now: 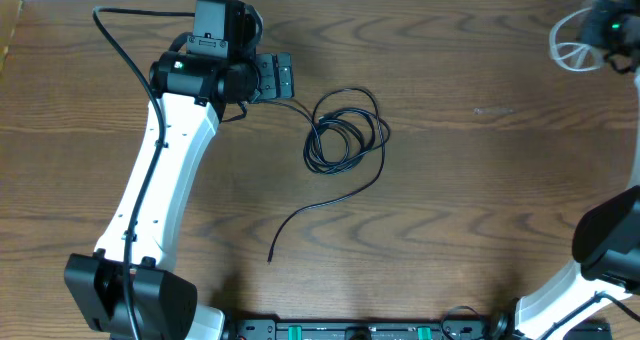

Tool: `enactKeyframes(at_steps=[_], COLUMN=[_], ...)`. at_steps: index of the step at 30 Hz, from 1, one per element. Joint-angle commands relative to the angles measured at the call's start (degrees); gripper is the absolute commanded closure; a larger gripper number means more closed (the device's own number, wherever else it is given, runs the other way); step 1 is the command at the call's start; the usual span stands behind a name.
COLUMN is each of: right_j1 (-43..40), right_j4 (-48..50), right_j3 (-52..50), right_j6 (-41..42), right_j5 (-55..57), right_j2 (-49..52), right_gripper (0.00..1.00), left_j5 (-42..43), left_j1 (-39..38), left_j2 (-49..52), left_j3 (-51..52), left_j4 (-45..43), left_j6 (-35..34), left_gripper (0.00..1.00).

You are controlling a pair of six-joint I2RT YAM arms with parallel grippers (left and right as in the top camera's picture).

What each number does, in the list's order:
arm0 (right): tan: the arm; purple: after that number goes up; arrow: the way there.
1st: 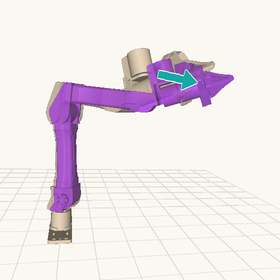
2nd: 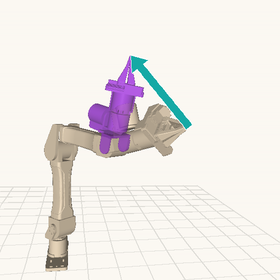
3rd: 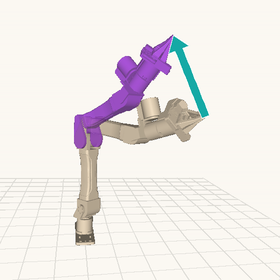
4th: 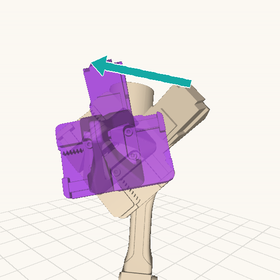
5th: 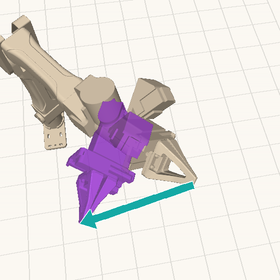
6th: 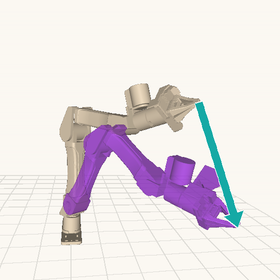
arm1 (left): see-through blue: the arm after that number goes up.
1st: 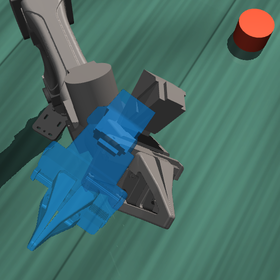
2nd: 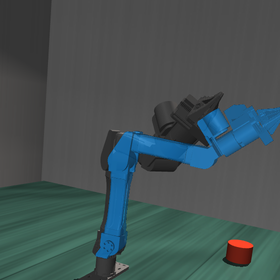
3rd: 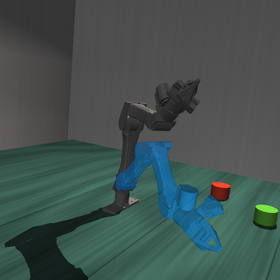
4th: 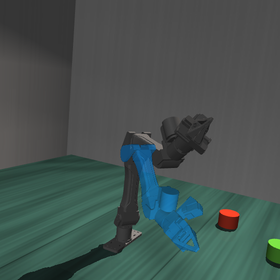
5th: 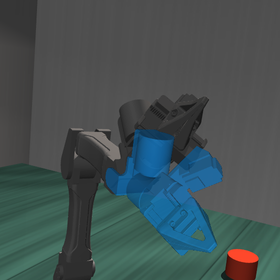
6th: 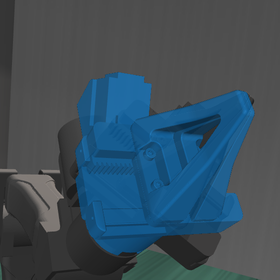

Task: Untangle cables
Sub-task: 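Carry the white cable to the right back corner with right gripper, then release the white cable at the right back corner and withdraw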

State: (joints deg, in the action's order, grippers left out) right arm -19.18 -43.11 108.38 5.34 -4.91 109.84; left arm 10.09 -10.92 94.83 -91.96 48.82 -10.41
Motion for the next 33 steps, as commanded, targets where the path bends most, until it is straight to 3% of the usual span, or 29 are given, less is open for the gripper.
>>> enactKeyframes(at_steps=[1, 4, 10, 21, 22, 24, 25, 26, 27, 33], right_j1=[-3.93, -6.36, -6.08, -5.79, -5.73, -5.62, -5.62, -5.64, -5.64, -5.64], right_j4=[4.98, 17.44, 30.60, 47.39, 47.67, 47.47, 46.31, 45.38, 44.33, 35.85], right_j3=[0.35, 0.35, 0.35, 0.37, 0.37, 0.37, 0.37, 0.37, 0.37, 1.97], right_j6=[-1.16, -0.37, 7.87, 15.47, 15.45, 15.41, 15.39, 15.37, 14.80, 10.23], right_j5=[0.92, 0.94, 4.70, 7.67, 8.02, 8.44, 8.41, 8.41, 8.44, 7.89], right_j2=[1.53, 5.90, 13.40, 27.06, 27.82, 29.24, 29.86, 29.94, 29.94, 26.16], right_gripper=[0.99, 0.99, 0.99, 0.99, 0.95, 0.64, 0.17, 0.05, 0.01, 0.01], left_j5=[-0.72, -0.72, -0.72, -0.72, -0.72, -0.72, -0.72, -0.72, -0.72, -0.72], left_j1=[0.24, 0.24, 0.24, 0.24, 0.24, 0.24, 0.24, 0.24, 0.24, 0.24], left_j2=[0.02, 0.02, 0.02, 0.02, 0.02, 0.02, 0.02, 0.02, 0.02, 0.02], left_j3=[-0.15, -0.15, -0.15, -0.15, -0.15, -0.15, -0.15, -0.15, -0.15, -0.15], left_j4=[-0.04, -0.07, -0.07, -0.22, -0.28, -0.59, -0.81, -1.01, -1.20, -1.75], left_j6=[0.94, 0.94, 0.94, 0.94, 0.94, 0.94, 0.94, 0.94, 0.94, 0.94], left_gripper=[0.05, 0.05, 0.05, 0.05, 0.05, 0.05, 0.05, 0.05, 0.05, 0.05])
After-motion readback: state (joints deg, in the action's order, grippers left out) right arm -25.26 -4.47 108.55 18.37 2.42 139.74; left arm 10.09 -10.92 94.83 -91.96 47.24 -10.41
